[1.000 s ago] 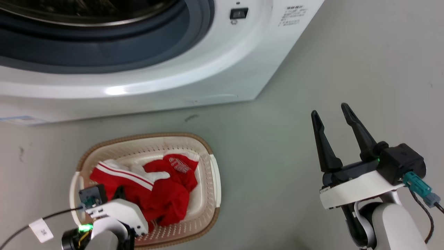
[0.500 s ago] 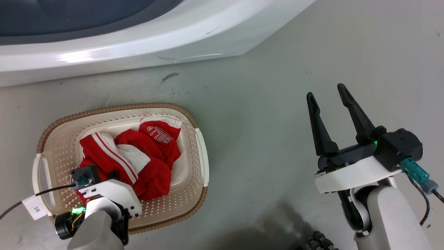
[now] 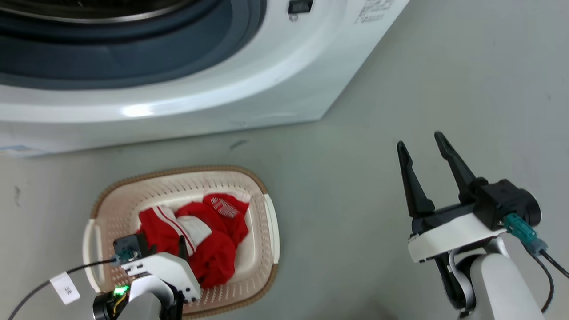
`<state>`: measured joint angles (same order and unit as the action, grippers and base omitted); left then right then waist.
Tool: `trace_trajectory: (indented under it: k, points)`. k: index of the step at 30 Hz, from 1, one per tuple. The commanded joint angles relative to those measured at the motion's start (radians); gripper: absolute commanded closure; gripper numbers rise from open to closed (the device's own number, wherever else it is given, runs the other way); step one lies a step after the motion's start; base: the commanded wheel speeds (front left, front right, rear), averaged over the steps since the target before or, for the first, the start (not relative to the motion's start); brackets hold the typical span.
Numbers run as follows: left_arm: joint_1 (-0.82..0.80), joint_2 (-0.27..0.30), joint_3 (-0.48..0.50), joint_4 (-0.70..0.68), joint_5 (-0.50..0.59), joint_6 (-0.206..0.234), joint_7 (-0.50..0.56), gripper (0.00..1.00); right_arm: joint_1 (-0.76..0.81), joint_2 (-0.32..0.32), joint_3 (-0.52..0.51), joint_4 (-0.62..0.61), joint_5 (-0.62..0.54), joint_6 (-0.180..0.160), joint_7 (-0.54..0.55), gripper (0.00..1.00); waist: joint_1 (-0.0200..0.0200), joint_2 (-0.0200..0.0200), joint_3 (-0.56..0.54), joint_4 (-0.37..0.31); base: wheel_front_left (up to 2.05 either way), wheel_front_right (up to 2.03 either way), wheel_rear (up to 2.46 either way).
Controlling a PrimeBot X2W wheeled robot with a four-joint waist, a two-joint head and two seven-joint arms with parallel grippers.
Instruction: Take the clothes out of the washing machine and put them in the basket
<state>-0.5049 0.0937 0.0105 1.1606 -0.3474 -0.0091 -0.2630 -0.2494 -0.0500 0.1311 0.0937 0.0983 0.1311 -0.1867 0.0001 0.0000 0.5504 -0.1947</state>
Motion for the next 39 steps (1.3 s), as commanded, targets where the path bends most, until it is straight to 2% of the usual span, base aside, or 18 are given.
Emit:
trace_trajectory:
  k: [1, 5, 11, 17, 26, 31, 39]
  points:
    - [0.027, -0.005, 0.002, -0.02, 0.007, -0.006, -0.002, 0.0, 0.019, 0.0, -0.006, 0.005, -0.007, -0.001, 0.001, 0.0, -0.0001, 0.0, -0.111, 0.032, 0.0, 0.0, 0.0]
    - [0.093, -0.023, 0.001, -0.128, 0.03, -0.024, -0.002, 0.0, 0.064, 0.0, -0.024, -0.003, -0.022, -0.001, 0.021, 0.0, -0.0001, 0.0, -0.201, 0.056, 0.0, 0.0, 0.0]
    - [0.192, -0.035, 0.025, -0.345, 0.074, -0.028, -0.002, 0.0, 0.129, -0.001, -0.051, -0.025, -0.039, -0.001, 0.045, 0.0, -0.0001, 0.0, -0.312, 0.086, 0.0, 0.0, 0.0]
    - [0.274, -0.042, 0.031, -0.591, 0.131, -0.016, -0.002, 0.0, 0.185, 0.0, -0.073, -0.058, -0.054, -0.001, 0.062, 0.0, -0.0001, 0.0, -0.4, 0.109, 0.0, 0.0, 0.0]
    - [0.364, -0.043, -0.031, -0.897, 0.219, 0.021, -0.002, 0.0, 0.251, 0.0, -0.098, -0.114, -0.057, -0.001, 0.068, 0.0, -0.0001, 0.0, -0.502, 0.135, 0.0, 0.0, 0.0]
    - [0.407, -0.034, -0.043, -0.995, 0.258, 0.028, -0.002, 0.0, 0.275, 0.0, -0.102, -0.136, -0.062, -0.001, 0.084, 0.0, -0.0001, 0.0, -0.526, 0.14, 0.0, 0.0, 0.0]
    - [0.479, -0.019, -0.05, -1.051, 0.28, 0.047, -0.002, 0.0, 0.298, 0.0, -0.094, -0.13, -0.046, -0.001, 0.095, 0.0, -0.0001, 0.0, -0.548, 0.137, 0.0, 0.0, 0.0]
